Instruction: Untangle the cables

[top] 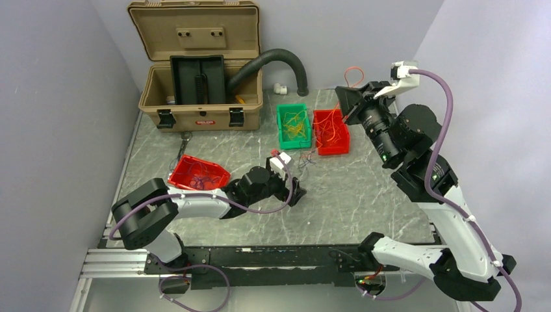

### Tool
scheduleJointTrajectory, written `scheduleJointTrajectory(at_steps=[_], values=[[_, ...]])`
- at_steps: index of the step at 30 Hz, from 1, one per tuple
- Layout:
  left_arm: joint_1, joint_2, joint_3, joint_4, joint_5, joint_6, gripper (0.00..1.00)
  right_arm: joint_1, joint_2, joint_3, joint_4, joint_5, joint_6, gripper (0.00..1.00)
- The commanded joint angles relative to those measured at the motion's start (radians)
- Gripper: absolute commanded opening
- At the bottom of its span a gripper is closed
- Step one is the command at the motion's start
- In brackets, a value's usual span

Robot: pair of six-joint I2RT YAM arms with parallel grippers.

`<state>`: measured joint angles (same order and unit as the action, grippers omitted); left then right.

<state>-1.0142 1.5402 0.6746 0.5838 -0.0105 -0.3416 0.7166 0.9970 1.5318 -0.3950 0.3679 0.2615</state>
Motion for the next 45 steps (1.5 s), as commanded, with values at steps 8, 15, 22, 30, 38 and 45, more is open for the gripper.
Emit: scheduleJointTrajectory(at_steps=[8,15,22,30,38,45], values=[[-0.001,0.012,0.014,0.128,-0.341,0.041,0.99,0.0,0.062,0.107,0.068,-0.156,0.056,0.0],[0.009,0.096,0.159,-0.008,-0.602,0.005,0.0,0.0,0.047,0.105,0.064,-0.149,0.073,0.0],[0.035,0.017,0.027,0.061,-0.558,-0.002,0.0,0.0,-0.01,0.092,0.017,-0.028,0.041,0.0],[0.102,-0.061,-0.052,-0.074,-0.492,-0.097,0.0,0.0,-0.005,0.149,-0.012,0.032,-0.016,0.0],[0.227,-0.186,-0.041,-0.458,-0.462,-0.214,0.0,0.001,-0.004,0.146,-0.012,0.317,-0.16,0.0],[0.394,-0.174,-0.044,-0.582,-0.277,-0.275,0.0,-0.001,-0.026,0.136,0.082,0.604,-0.333,0.0]])
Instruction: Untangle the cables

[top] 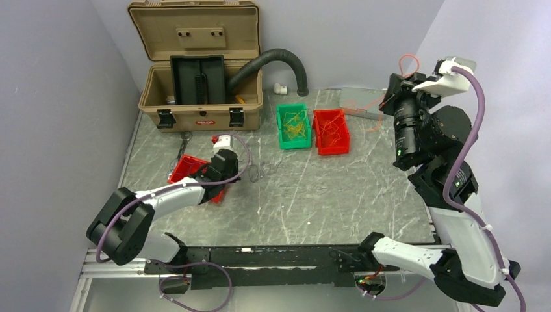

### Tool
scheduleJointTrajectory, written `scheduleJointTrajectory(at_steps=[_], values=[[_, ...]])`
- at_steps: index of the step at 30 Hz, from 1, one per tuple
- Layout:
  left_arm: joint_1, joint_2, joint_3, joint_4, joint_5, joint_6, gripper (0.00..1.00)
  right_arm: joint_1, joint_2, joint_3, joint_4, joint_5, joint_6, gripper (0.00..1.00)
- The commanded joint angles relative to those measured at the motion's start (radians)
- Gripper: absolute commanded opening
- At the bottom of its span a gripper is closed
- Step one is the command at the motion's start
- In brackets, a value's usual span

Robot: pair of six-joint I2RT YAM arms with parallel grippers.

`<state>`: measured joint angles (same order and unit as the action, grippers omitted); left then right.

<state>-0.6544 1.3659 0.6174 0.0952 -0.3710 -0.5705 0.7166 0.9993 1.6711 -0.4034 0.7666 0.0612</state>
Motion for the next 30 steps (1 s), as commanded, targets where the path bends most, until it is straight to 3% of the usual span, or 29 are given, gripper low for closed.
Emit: scheduleJointTrajectory(at_steps=[1,6,13,21,30], values=[[0.037,0.006,0.019,-0.118,0.081,-0.048,0.0,0.0,-0.035,-0.007,0.099,0.212,-0.134,0.0],[0.035,0.046,0.07,-0.156,0.108,-0.016,0.0,0.0,-0.046,-0.03,0.051,0.148,-0.068,0.0],[-0.027,-0.057,0.079,-0.104,0.147,0.096,0.0,-0.004,0.053,-0.132,0.043,0.067,0.021,0.0],[-0.088,-0.136,0.176,-0.256,0.191,0.184,0.0,-0.088,0.149,-0.223,0.106,-0.078,0.138,0.0],[-0.091,-0.208,0.267,-0.417,0.158,0.206,0.0,-0.197,0.259,-0.188,0.128,-0.269,0.139,0.0]])
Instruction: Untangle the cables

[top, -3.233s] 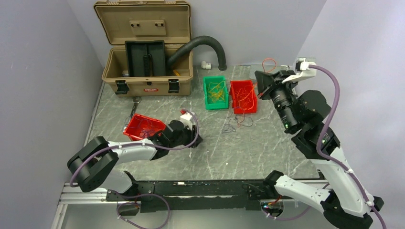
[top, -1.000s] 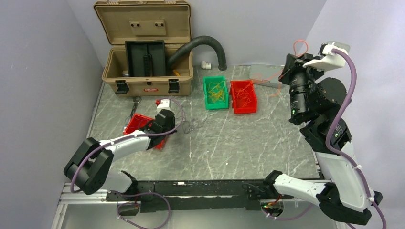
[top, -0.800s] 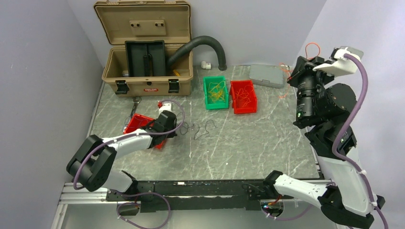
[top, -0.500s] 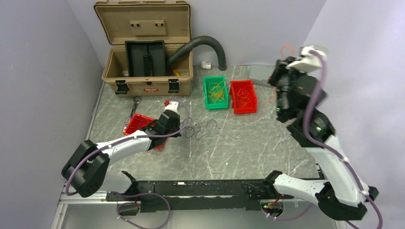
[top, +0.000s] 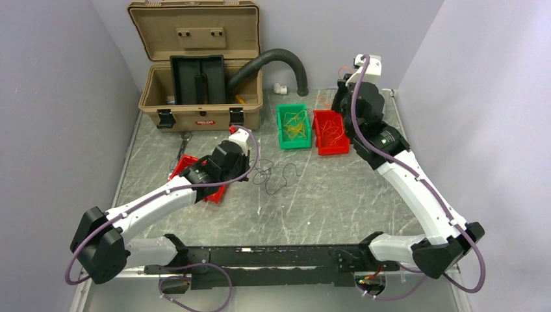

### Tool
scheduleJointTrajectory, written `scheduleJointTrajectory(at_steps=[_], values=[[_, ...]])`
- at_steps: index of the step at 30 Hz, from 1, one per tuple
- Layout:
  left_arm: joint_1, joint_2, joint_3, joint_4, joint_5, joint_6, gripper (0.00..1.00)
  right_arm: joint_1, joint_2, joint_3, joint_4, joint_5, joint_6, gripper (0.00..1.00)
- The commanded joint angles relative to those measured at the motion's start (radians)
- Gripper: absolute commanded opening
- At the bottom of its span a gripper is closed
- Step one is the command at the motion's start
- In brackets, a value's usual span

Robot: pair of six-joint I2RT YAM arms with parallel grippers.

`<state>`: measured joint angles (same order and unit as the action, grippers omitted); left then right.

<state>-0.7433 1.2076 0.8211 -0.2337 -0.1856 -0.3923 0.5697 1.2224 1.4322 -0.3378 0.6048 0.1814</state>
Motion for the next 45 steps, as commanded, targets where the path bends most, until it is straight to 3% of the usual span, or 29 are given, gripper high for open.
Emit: scheduleJointTrajectory(at_steps=[1,11,18,45], values=[[-0.001,-0.064,0.072,-0.105,-0.036,0.033,0.0,-0.065,0.048,0.056,0.063,-0.12,0.021,0.0],[-0.002,-0.224,0.081,-0.16,0.036,0.102,0.0,-0.179,0.086,0.054,0.072,-0.207,0.03,0.0],[-0.001,-0.244,0.088,-0.167,0.09,0.125,0.0,-0.203,0.106,0.039,0.078,-0.237,0.031,0.0],[-0.009,0.059,0.08,0.045,0.238,0.075,0.0,-0.28,0.331,0.087,0.123,-0.31,0.048,0.0]])
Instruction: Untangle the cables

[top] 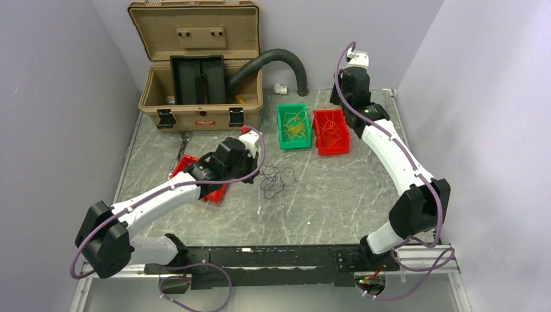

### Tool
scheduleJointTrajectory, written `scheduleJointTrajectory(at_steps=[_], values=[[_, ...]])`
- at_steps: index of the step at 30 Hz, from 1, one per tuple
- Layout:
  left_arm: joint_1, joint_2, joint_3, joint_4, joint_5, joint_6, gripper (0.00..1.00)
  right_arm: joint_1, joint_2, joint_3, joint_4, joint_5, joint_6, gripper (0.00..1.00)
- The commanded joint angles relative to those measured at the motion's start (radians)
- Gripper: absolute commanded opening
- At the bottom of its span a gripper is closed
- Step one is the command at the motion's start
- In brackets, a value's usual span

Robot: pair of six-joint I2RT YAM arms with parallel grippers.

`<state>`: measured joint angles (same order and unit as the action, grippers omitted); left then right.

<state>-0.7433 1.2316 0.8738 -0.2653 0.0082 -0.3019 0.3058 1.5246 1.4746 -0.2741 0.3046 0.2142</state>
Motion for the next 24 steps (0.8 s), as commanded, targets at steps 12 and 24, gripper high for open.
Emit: scheduleJointTrajectory(at_steps=[12,24], values=[[-0.08,0.198,0.168,0.029,-0.001,-0.018,0.0,-0.063,0.19,-0.054,0.125,-0.058,0.038,0.0],[-0.107,0.331,0.291,-0.071,-0.084,-0.035,0.0,-0.066,0.433,-0.073,0.08,-0.036,0.126,0.0]])
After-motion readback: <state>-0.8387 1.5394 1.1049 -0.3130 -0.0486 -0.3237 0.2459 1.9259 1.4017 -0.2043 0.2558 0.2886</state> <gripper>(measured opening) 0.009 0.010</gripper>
